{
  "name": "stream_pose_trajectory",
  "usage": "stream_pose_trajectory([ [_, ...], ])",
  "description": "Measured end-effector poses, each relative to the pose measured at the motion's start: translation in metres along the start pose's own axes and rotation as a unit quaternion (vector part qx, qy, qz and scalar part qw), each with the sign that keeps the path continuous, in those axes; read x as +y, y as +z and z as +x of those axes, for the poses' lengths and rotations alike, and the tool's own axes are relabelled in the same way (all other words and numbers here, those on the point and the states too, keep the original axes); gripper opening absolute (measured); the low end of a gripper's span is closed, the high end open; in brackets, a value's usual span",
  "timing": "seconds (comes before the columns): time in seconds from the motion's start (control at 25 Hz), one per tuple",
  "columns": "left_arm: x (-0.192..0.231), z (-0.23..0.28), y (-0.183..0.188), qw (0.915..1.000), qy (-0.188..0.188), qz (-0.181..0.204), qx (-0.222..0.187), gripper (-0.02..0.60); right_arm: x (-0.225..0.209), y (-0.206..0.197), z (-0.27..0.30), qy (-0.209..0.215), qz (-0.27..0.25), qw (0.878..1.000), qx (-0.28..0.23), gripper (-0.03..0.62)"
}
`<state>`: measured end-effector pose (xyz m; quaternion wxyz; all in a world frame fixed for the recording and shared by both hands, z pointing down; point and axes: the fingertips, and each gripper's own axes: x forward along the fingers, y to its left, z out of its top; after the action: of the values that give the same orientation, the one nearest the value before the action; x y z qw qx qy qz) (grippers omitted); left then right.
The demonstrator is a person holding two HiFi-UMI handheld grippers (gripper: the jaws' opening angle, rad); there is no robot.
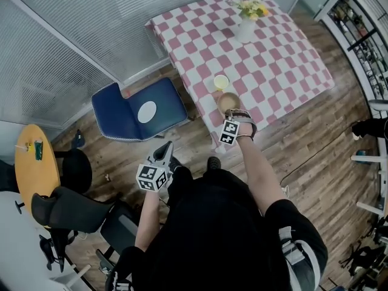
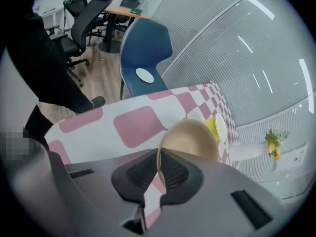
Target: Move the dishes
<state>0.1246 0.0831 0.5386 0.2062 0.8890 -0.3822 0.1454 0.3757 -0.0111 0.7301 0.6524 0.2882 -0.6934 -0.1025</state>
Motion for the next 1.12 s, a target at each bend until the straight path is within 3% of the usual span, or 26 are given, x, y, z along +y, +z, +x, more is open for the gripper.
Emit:
stream_pose_trajectory([
  [0.4,-0.028,0.034,0.006,0.9998,0.019,-0.001,0.003,0.022,-0.044,-0.080,0.017,-0.008,0.028,0.999,0.016,0.028],
  [1.12,-0.035,0.044,0.008,0.9973,0.073,-0.013,0.004,0.022,-0.088,-0.101,0.044,-0.013,0.030,0.999,0.001,0.049],
])
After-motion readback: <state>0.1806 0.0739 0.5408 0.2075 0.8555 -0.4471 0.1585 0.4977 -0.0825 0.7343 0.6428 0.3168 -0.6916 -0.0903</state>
